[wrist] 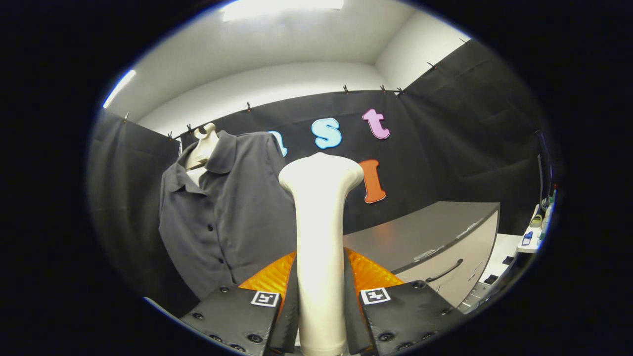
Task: Iron the clothes twice with a garment steamer, once on the left side and once on the right side.
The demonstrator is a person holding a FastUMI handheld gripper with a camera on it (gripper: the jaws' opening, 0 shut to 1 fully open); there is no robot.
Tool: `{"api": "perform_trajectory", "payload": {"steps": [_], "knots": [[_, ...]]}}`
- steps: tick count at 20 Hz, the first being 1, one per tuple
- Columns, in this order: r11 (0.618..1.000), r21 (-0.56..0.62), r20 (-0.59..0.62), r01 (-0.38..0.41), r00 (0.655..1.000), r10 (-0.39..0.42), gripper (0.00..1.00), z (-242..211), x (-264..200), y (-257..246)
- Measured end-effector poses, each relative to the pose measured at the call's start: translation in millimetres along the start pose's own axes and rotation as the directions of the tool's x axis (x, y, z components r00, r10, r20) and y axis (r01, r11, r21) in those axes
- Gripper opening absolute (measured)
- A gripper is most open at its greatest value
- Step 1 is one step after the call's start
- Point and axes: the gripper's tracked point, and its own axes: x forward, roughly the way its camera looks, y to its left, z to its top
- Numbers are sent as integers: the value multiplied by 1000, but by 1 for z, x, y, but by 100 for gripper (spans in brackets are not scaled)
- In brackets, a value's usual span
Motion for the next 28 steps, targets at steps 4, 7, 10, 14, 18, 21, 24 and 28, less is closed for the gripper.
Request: {"api": "perform_trajectory", "payload": {"steps": [4, 7, 10, 14, 18, 21, 24, 28], "knots": [[999, -46, 72, -23, 997, 26, 46, 3, -35, 37], [995, -69, 63, -78, 995, 82, 45, 2, -37, 66], [992, -82, 54, -97, 993, 101, 46, -5, -28, 85], [986, -106, 37, -129, 990, 134, 46, -15, -10, 112], [985, -121, 10, -119, 993, 121, 46, -31, 14, 125], [984, -111, -11, -141, 990, 141, 46, -42, 30, 136], [983, -116, -18, -142, 990, 141, 46, -48, 41, 140], [981, -137, -26, -137, 991, 134, 46, -57, 52, 143]]}}
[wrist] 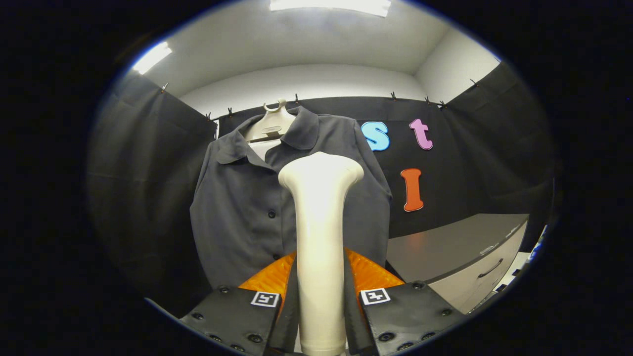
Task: Iron the clothes twice with a garment steamer, once on the left side and once on the right side.
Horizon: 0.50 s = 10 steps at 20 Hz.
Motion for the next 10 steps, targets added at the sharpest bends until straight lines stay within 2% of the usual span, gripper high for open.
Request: {"api": "perform_trajectory", "payload": {"steps": [10], "knots": [[1000, -7, -88, 24, 996, -25, 46, -41, -7, -6]]}}
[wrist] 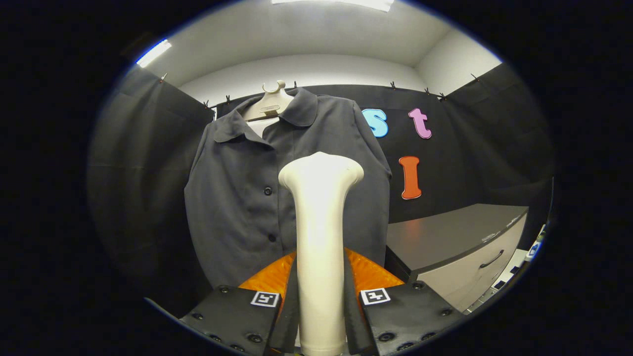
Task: Iron the clothes twice with a garment steamer, once on the left side and once on the right side.
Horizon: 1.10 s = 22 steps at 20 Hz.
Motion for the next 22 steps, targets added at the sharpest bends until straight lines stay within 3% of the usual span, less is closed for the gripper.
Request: {"api": "perform_trajectory", "payload": {"steps": [10, 22], "knots": [[1000, -12, -123, 20, 992, -21, 46, -61, -33, -8], [1000, -3, -327, 27, 945, -26, 46, -165, -67, -10]]}}
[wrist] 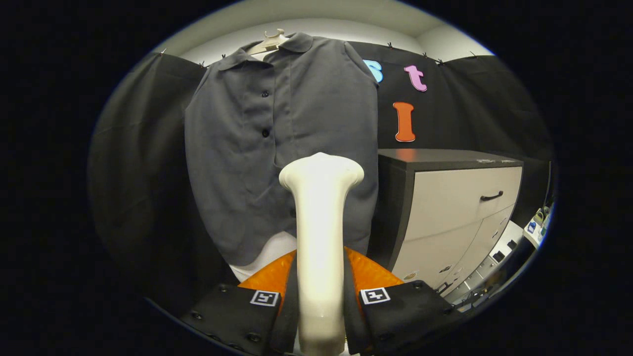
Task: Iron the clothes twice with a garment steamer, once on the left side and once on the right side.
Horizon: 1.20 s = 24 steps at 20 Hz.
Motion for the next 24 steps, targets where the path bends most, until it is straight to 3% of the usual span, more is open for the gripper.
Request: {"api": "perform_trajectory", "payload": {"steps": [6, 10, 16, 20, 24], "knots": [[1000, -5, -93, 0, 996, 0, 46, -42, 0, 4], [1000, -11, -96, -10, 995, 9, 46, -40, -3, 10], [994, -36, 33, -104, 994, 105, 46, 28, -18, 55], [982, -46, 176, -185, 966, 190, 46, 94, -31, 96], [962, -73, 248, -264, 929, 274, 46, 130, -41, 129]]}}
